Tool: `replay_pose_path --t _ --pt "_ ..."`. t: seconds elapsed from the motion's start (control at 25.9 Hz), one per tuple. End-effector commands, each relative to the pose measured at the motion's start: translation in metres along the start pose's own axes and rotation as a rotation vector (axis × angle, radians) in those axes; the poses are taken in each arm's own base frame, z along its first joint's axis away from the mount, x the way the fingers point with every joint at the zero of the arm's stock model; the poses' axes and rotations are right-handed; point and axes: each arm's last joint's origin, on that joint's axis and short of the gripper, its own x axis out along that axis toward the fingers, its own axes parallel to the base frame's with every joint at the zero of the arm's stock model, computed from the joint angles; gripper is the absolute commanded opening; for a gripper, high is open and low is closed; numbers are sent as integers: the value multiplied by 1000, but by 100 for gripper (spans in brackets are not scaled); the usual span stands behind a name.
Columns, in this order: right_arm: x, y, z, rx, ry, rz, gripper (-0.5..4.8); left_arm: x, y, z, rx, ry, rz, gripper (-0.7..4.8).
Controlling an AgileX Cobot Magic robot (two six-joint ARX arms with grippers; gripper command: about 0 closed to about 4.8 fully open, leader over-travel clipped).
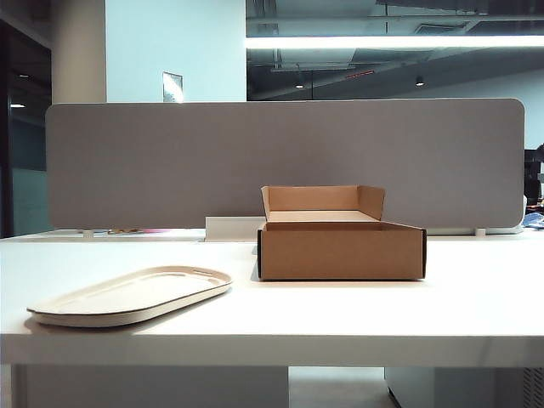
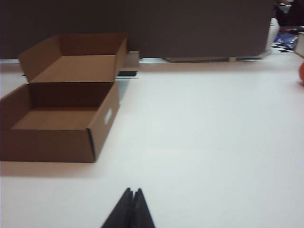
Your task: Pick up the lid and place it into the paper box.
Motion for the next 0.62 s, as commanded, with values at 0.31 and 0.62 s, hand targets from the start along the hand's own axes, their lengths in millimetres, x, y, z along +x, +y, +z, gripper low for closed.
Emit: replay_pose_path --t 0.31,0.62 --pt "-4 15 -1 2 1 540 -6 0 0 0 -12 4 -7 -5" --pt "-5 17 -9 28 94 617 -6 -1 -1 -4 -82 67 -35 -6"
